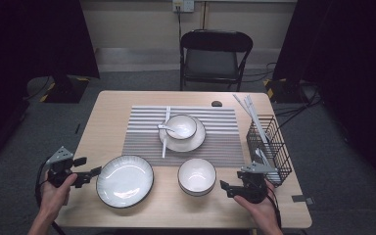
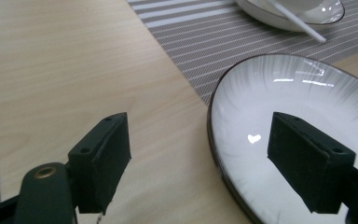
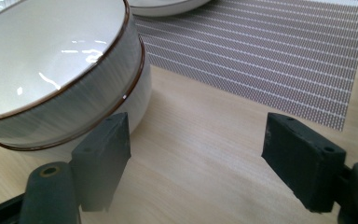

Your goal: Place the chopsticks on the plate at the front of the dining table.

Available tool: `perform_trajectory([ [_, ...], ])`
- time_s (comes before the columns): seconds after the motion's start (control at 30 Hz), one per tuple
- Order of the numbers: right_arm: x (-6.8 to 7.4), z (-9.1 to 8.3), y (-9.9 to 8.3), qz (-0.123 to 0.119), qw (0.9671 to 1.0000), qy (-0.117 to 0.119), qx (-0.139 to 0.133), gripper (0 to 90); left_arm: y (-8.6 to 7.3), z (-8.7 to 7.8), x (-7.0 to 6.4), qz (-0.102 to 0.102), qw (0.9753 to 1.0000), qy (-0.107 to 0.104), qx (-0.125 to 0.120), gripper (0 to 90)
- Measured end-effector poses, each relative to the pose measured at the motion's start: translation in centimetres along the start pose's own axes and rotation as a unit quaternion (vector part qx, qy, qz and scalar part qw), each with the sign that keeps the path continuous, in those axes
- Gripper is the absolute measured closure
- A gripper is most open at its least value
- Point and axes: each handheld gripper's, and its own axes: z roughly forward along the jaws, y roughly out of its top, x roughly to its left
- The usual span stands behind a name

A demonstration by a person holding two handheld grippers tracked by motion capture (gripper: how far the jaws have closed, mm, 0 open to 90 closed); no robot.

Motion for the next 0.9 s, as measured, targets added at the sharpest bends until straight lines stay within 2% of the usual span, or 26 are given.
perform_trajectory([
  [0.13,-0.2,0.5,-0.7,0.011,0.9999,-0.005,0.008,23.0,-1.5,-0.3,0.7,-0.009,0.9999,0.005,0.007,21.0],
  [0.27,-0.3,1.1,-0.8,0.006,0.9997,-0.016,0.017,22.8,-2.7,-0.4,1.3,-0.012,0.9998,0.009,0.015,21.9],
  [0.33,-0.4,1.4,-0.8,0.006,0.9996,-0.018,0.021,22.8,-3.3,-0.3,1.7,-0.006,0.9993,0.016,0.032,23.5],
  [0.4,-0.4,1.8,-1.0,0.004,0.9993,-0.022,0.03,22.6,-4.0,-0.3,2.0,-0.011,0.999,0.02,0.037,23.5],
  [0.47,-0.4,2.3,-1.3,0.004,0.9988,-0.023,0.042,22.7,-4.6,0.0,1.9,-0.014,0.9989,0.018,0.041,23.5],
  [0.57,-0.5,2.7,-1.4,0.004,0.9984,-0.027,0.05,22.7,-5.1,0.4,1.6,-0.003,0.9987,0.017,0.047,22.6],
  [0.6,-0.5,2.9,-1.4,0.006,0.9982,-0.028,0.053,22.6,-5.2,0.4,1.3,0.002,0.9987,0.024,0.044,22.8],
  [0.63,-0.5,3.0,-1.4,0.008,0.9982,-0.03,0.052,22.6,-5.3,0.4,1.2,-0.001,0.9989,0.023,0.041,23.3],
  [0.7,-0.5,3.1,-1.5,0.01,0.9981,-0.035,0.051,22.8,-5.4,0.5,1.1,0.006,0.9989,0.026,0.04,22.6],
  [0.83,-0.7,3.4,-1.5,0.006,0.9971,-0.048,0.058,22.5,-5.5,0.6,1.1,0.003,0.9992,0.028,0.03,21.8],
  [0.9,-0.7,3.5,-1.6,0.004,0.9972,-0.053,0.052,22.9,-5.5,0.7,0.6,0.013,0.9984,0.043,0.035,21.7],
])
